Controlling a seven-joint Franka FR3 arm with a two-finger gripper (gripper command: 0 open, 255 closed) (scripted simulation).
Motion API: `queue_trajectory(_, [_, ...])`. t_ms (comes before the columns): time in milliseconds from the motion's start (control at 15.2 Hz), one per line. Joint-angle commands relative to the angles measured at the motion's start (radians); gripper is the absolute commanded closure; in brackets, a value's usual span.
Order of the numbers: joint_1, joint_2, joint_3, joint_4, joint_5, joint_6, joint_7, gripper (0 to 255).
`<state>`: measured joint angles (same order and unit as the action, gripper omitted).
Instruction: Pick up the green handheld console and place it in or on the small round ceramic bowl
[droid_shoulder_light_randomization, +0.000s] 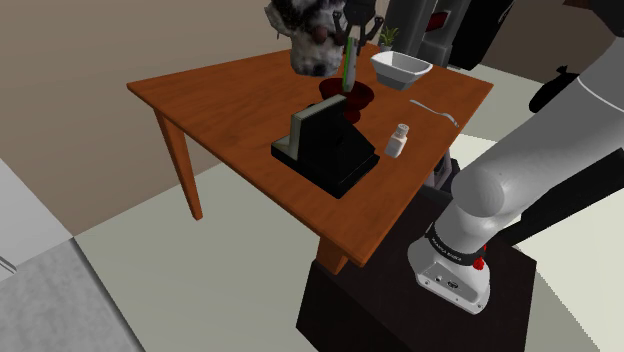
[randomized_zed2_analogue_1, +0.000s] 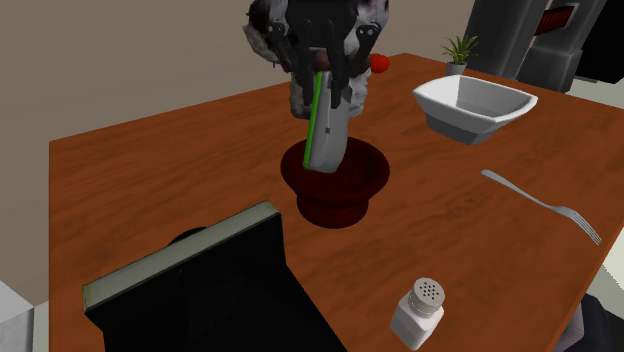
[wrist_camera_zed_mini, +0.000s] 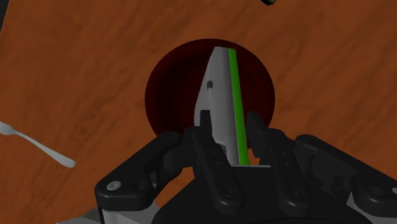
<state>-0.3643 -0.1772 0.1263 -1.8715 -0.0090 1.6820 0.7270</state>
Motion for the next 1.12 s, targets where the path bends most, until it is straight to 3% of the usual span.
queue_trajectory(0, [0.0,-0.001,0.0,-0.028,0.0,0.028,0.001,255])
queue_trajectory(594, [0.001,-0.002,0.0,-0.052,0.0,0.051,0.001,255])
queue_trajectory(660, [0.001,-0.002,0.0,-0.052,0.0,0.051,0.001,0])
queue_trajectory(990, [0.001,-0.002,0.0,-0.052,0.0,0.051,0.001,0])
queue_trajectory(1056, [0.001,0.0,0.001,-0.015,0.0,0.017,0.001,0])
